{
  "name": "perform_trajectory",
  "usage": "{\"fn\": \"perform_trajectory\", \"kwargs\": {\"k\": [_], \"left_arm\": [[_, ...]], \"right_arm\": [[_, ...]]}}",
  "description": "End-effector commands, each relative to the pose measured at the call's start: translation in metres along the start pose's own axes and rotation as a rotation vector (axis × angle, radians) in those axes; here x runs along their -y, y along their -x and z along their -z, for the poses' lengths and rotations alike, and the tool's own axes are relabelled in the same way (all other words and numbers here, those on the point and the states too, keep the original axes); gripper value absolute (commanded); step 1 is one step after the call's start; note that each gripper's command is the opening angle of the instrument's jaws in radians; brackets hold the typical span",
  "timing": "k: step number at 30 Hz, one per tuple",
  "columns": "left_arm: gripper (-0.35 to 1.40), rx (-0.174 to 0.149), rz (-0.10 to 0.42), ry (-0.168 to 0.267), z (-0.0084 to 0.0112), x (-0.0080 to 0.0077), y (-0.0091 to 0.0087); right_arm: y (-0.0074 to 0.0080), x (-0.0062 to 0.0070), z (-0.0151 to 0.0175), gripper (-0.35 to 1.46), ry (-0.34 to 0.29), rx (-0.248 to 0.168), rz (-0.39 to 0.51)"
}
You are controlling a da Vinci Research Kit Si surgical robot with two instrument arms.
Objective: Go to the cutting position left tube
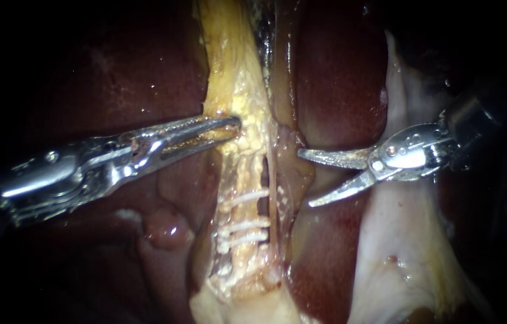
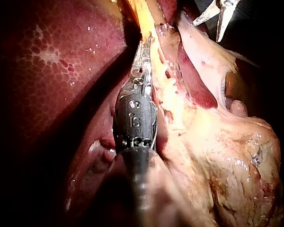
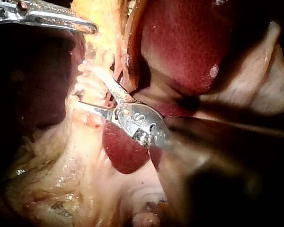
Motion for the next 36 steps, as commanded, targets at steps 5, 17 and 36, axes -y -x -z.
{"fn": "perform_trajectory", "kwargs": {"k": [5,17,36], "left_arm": [[-0.35,0.000,0.000,0.000,0.0001,0.0000,0.0000],[-0.35,0.032,0.028,0.008,0.0050,-0.0012,0.0047],[-0.35,0.092,0.002,0.008,0.0090,0.0002,0.0080]], "right_arm": [[-0.0001,0.0002,0.0000,1.43,-0.009,-0.002,0.000],[0.0034,0.0024,-0.0046,1.43,-0.154,0.009,-0.167],[0.0088,0.0023,-0.0119,1.43,-0.247,0.048,-0.283]]}}
